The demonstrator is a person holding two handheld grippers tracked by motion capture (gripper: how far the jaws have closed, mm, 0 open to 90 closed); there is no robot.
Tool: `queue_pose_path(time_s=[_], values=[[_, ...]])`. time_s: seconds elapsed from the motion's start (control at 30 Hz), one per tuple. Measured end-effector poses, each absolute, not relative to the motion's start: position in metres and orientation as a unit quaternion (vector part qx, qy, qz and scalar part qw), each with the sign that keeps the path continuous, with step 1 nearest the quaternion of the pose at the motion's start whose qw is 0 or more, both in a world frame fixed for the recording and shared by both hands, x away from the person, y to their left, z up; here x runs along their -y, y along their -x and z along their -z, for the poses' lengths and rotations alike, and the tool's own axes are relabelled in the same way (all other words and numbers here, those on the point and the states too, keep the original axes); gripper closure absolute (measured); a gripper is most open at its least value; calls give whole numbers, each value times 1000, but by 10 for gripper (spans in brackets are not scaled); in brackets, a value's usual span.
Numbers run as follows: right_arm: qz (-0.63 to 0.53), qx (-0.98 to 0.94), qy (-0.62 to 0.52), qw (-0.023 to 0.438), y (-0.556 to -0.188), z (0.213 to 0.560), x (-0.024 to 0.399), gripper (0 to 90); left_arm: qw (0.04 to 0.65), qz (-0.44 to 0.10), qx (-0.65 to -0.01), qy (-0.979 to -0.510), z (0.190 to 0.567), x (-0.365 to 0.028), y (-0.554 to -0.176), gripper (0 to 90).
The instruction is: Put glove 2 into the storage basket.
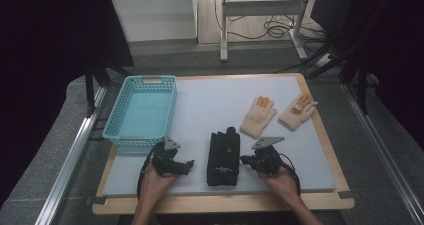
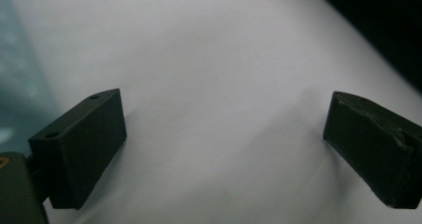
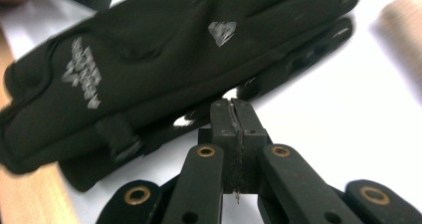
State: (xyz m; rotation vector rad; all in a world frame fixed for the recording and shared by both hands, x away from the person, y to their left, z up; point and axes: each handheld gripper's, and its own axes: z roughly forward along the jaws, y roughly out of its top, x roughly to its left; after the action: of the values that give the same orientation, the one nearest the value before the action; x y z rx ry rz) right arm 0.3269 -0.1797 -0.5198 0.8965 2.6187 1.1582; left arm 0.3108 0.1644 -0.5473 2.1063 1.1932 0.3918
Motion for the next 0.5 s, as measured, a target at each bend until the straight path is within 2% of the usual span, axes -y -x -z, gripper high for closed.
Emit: queue_pose_path(time_s=[0.33, 0.5], values=[[-386, -878, -276, 62, -322, 531, 150, 882, 321, -172, -476, -801, 549, -193, -307, 9], [-392, -877, -273, 59, -328, 533, 130, 882, 334, -166, -475, -797, 552, -203, -305, 15]])
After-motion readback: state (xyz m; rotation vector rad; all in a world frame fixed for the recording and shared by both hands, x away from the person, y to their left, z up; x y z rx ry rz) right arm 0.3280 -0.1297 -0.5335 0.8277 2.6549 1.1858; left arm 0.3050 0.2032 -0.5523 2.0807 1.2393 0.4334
